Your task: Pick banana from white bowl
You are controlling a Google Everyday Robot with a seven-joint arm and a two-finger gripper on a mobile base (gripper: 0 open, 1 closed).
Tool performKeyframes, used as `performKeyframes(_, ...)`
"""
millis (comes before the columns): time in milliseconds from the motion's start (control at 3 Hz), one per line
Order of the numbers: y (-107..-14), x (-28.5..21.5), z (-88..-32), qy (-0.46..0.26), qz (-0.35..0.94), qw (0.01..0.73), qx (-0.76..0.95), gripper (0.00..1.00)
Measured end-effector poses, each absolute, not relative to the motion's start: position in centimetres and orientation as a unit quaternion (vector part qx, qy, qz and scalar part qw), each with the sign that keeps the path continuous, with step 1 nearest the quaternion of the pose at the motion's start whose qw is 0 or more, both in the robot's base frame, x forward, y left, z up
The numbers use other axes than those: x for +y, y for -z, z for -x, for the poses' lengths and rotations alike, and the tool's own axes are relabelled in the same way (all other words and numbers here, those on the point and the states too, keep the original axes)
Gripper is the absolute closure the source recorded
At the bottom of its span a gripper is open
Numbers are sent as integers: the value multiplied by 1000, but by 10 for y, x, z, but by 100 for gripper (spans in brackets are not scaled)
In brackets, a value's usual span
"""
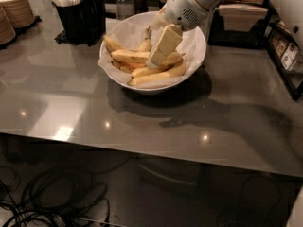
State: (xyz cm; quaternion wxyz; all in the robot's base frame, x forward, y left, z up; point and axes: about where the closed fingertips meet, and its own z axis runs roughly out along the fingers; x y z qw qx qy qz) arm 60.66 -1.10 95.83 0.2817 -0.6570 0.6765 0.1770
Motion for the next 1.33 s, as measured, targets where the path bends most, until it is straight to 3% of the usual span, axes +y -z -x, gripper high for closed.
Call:
performKeyframes(667, -934, 11, -637, -190, 663, 280, 667, 5)
performKeyframes(1333, -903, 20, -660, -198, 654, 281, 674, 14)
